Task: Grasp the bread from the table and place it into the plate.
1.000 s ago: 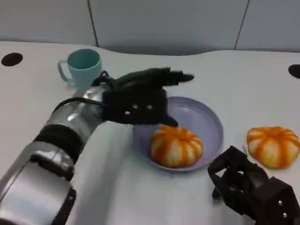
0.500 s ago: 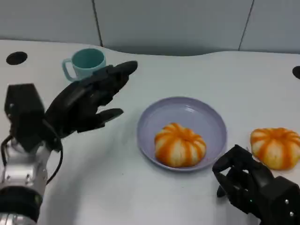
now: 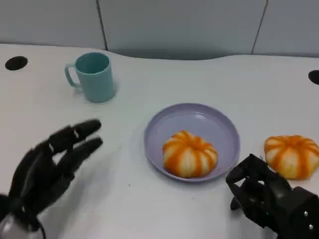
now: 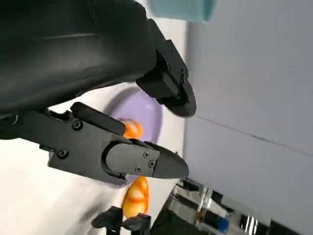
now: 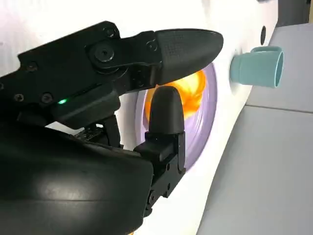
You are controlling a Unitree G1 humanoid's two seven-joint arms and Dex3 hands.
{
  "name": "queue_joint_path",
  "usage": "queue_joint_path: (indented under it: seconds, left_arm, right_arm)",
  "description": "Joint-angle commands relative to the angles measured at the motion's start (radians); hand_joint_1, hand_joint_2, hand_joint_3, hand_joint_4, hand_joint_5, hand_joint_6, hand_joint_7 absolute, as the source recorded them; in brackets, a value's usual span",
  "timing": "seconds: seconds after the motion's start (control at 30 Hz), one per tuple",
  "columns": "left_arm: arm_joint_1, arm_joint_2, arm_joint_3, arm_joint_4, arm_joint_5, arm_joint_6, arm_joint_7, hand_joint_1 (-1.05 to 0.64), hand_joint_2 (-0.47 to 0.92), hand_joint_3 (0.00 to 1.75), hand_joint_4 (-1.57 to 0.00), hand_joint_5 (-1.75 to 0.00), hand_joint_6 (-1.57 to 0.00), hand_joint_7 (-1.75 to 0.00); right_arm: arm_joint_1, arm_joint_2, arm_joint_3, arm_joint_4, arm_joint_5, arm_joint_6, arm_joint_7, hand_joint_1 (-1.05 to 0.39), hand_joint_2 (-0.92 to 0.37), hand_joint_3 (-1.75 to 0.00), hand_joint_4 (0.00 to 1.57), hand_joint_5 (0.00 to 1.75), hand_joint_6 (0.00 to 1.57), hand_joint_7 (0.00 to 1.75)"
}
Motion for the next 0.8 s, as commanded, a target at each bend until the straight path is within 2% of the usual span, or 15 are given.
queue_joint_path:
  seconds: [0.03,0.13,0.27,0.5,0.7,0.8]
  left_arm:
    - [0.071,-0.016,0.027,-0.067,-0.023,0.055,0.057,-0.35,0.92,0.09,-0.43,-1.72,-0.45,-1.33]
    - [0.092,-0.02,0.025,-0.073,-0.015,0.051,0.055,-0.31,0.92,0.05,-0.51,-1.74,-0.44,-1.47]
    - [0.126,-0.007,-0.011,-0.078,0.066,0.024,0.079,-0.28,0.92,0.03,-0.48,-1.75,-0.44,-1.53]
    - [0.115,-0.009,-0.025,-0.029,0.13,0.004,0.104,-0.24,0.91,0.01,-0.54,-1.75,-0.44,-1.66]
    - [0.086,-0.014,-0.033,0.037,0.152,-0.042,0.098,-0.22,0.91,0.01,-0.58,-1.75,-0.44,-1.71]
    - [0.083,-0.017,-0.039,0.046,0.159,-0.053,0.103,-0.23,0.91,0.0,-0.59,-1.75,-0.46,-1.69]
  right_arm:
    - [0.013,-0.023,-0.013,-0.035,-0.001,0.029,-0.002,-0.29,-0.92,-0.34,0.58,1.75,0.37,1.74]
    - [0.013,-0.03,-0.014,-0.032,-0.006,0.018,-0.004,-0.28,-0.92,-0.34,0.57,1.75,0.37,1.75]
    - [0.022,-0.029,-0.017,-0.057,0.005,0.049,-0.002,-0.27,-0.92,-0.34,0.55,1.75,0.36,1.75]
    - [0.021,-0.038,-0.02,-0.04,0.0,0.022,-0.008,-0.27,-0.92,-0.34,0.55,1.75,0.36,1.75]
    - [0.004,-0.05,-0.032,-0.002,0.007,-0.011,-0.008,-0.25,-0.92,-0.34,0.57,1.75,0.36,1.75]
    - [-0.012,-0.057,-0.039,0.038,0.008,-0.058,-0.002,-0.24,-0.92,-0.34,0.59,1.75,0.37,1.75]
